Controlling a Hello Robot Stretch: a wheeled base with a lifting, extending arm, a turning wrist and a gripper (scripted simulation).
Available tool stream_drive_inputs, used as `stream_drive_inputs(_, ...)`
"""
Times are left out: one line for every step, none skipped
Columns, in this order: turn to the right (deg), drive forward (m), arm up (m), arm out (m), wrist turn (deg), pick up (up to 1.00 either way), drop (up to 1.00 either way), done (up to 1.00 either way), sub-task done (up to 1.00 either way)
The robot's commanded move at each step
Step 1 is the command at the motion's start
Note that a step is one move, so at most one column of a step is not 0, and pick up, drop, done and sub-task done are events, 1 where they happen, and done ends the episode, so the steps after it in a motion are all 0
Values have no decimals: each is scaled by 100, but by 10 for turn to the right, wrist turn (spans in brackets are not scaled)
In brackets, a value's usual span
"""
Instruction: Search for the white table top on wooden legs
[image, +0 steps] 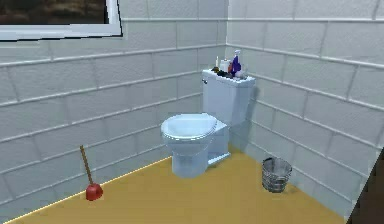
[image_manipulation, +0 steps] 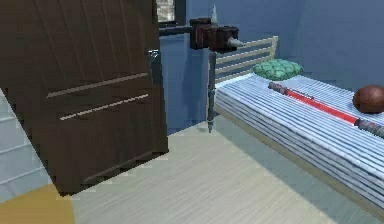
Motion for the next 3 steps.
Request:
stream_drive_inputs(90, 0, 0, 0, 0, 0, 0, 0, 0)
stream_drive_inputs(0, 40, 0, 0, 0, 0, 0, 0, 0)
stream_drive_inputs(-450, 0, 0, 0, 0, 0, 0, 0, 0)
